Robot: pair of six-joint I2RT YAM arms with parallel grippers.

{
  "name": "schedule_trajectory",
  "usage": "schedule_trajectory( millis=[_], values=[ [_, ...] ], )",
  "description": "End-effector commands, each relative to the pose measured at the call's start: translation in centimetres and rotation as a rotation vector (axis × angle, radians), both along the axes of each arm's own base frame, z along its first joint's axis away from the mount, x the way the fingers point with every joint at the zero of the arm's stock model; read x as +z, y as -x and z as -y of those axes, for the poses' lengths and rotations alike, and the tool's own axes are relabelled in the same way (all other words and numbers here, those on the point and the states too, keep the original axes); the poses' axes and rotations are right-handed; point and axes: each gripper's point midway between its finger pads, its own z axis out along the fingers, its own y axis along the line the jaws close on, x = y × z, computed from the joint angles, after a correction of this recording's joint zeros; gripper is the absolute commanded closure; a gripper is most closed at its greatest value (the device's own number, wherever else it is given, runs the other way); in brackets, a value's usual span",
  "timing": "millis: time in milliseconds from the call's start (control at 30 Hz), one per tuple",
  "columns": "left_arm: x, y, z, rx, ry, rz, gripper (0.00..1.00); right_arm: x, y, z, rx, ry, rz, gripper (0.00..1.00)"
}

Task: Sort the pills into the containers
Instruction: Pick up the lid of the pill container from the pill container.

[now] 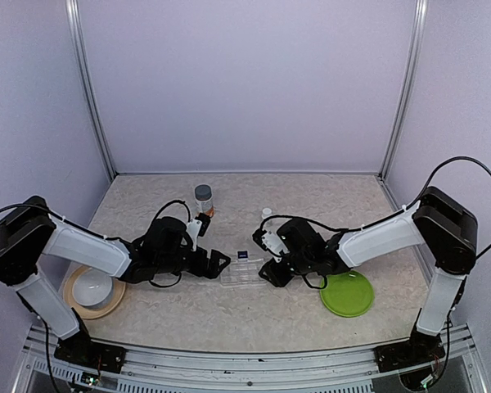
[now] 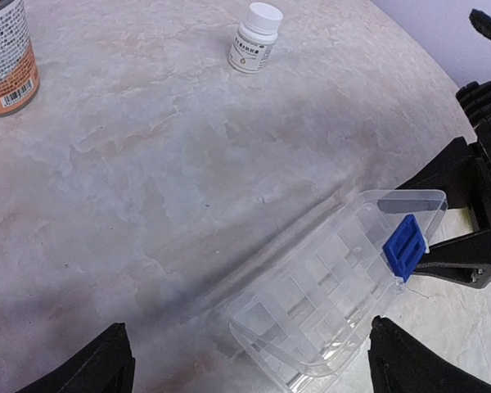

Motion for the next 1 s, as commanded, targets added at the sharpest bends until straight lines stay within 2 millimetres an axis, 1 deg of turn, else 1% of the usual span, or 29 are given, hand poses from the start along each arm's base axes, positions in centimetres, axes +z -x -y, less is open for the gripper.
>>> schedule_trajectory(
  millis=[0, 300, 500, 700, 867, 967],
  values=[
    [0.5, -0.9, 0.8, 0.017, 0.047, -0.011, 0.04, -1.1, 0.8, -0.2, 0.041, 0.047, -0.009, 0.53],
    [0.5, -1.8, 1.5, 0.045, 0.061, -0.036, 0.06, -1.5, 1.4, -0.7, 0.087, 0.062, -0.001, 0.53],
    [0.4, -2.5, 1.2, 0.094, 0.059, -0.045, 0.07, -1.7, 1.9, -0.8, 0.116, 0.068, -0.001, 0.53],
    [-0.1, -3.5, 0.7, 0.147, 0.029, -0.06, 0.08, -1.7, 1.9, -0.7, 0.12, 0.081, 0.006, 0.51],
    [-0.7, -4.2, 0.4, 0.177, 0.005, -0.077, 0.08, -2.0, 1.8, -0.3, 0.11, 0.102, 0.012, 0.38],
    [-1.3, -4.5, 0.3, 0.19, -0.011, -0.092, 0.08, -2.1, 1.7, -0.1, 0.104, 0.11, 0.015, 0.35]
  ],
)
